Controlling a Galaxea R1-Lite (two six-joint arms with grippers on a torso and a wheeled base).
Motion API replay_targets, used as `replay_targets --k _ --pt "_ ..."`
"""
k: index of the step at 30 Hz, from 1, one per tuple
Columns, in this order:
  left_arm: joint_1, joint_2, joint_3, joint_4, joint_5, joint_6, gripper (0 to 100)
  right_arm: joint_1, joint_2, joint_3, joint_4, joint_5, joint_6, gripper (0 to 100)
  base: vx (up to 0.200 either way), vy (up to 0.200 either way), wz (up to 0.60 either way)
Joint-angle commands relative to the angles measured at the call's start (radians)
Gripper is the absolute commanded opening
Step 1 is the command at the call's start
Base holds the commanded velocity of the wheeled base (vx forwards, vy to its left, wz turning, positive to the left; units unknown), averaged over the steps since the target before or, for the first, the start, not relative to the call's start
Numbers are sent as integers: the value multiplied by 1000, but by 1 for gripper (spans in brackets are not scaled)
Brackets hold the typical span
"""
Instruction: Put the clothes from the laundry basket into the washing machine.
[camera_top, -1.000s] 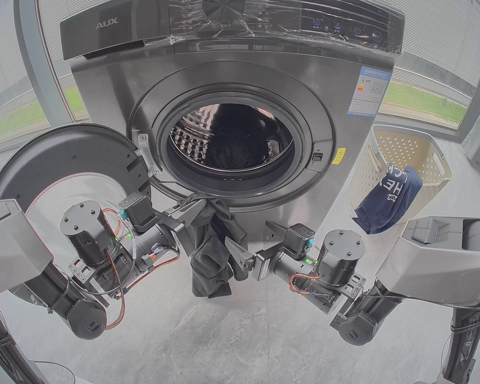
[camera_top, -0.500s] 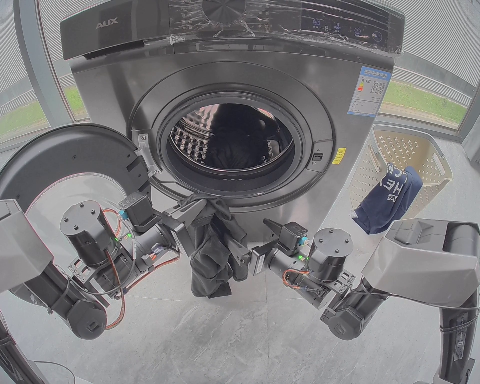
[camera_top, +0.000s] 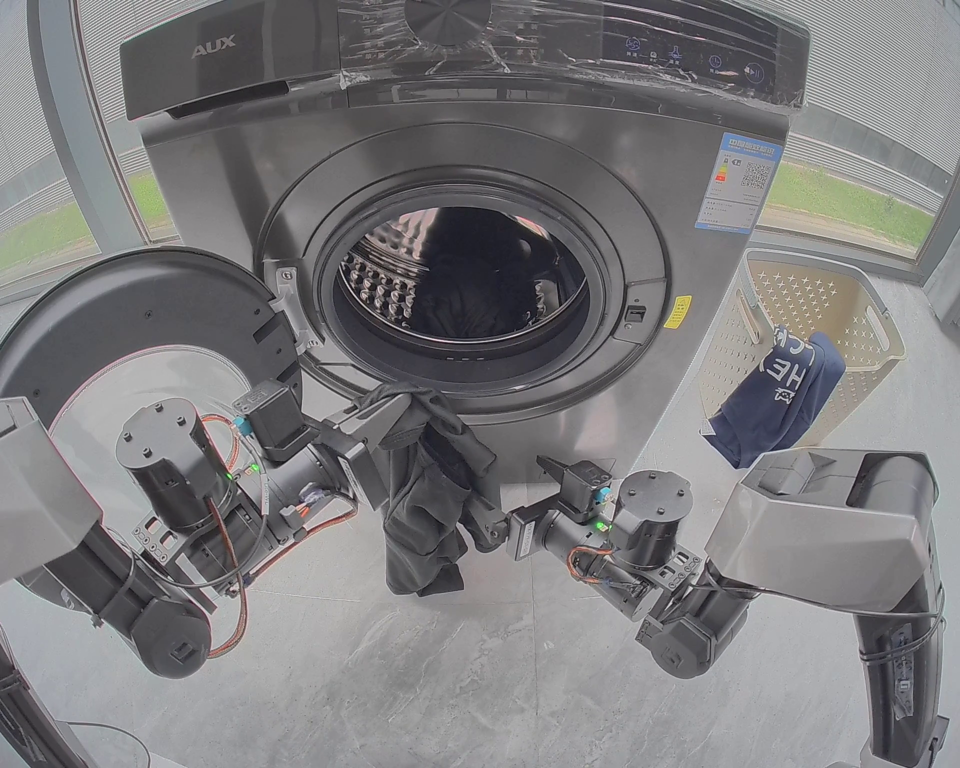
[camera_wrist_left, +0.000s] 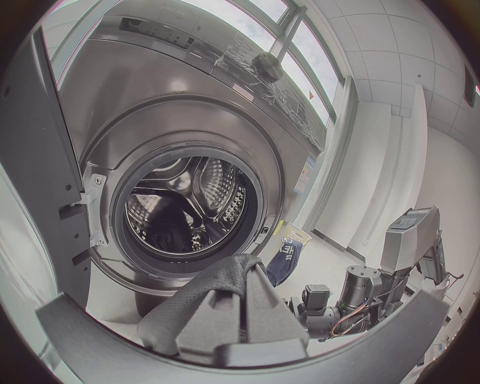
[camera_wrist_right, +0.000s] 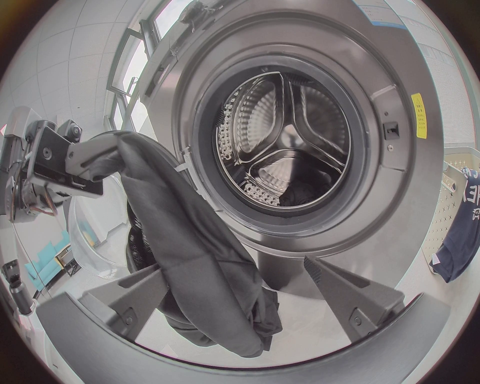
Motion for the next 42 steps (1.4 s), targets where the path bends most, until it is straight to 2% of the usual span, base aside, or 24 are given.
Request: replay_targets --k 1,7,11,16,20,21,28,42 --pt "1 -3 0 0 0 0 0 9 37 -22 2 1 -10 100 0 0 0" --pt "-1 -4 0 0 0 0 0 10 74 -116 26 2 -18 100 0 0 0" --pt "-1 -4 0 0 0 0 0 10 88 -177 25 24 -18 100 0 0 0" --pt "-1 -3 2 0 0 0 0 10 85 -203 22 28 -17 100 0 0 0" --pt "-1 -1 3 0 0 0 0 15 82 -197 8 51 -10 100 0 0 0" --pt "-1 -1 3 0 0 0 0 16 80 -197 5 53 -9 0 0 0 0" --pt "-1 9 8 0 -3 0 0 16 52 -188 3 54 -9 0 0 0 0" --pt "-12 28 20 0 -11 1 0 29 -191 48 -15 51 -14 0 0 0 0"
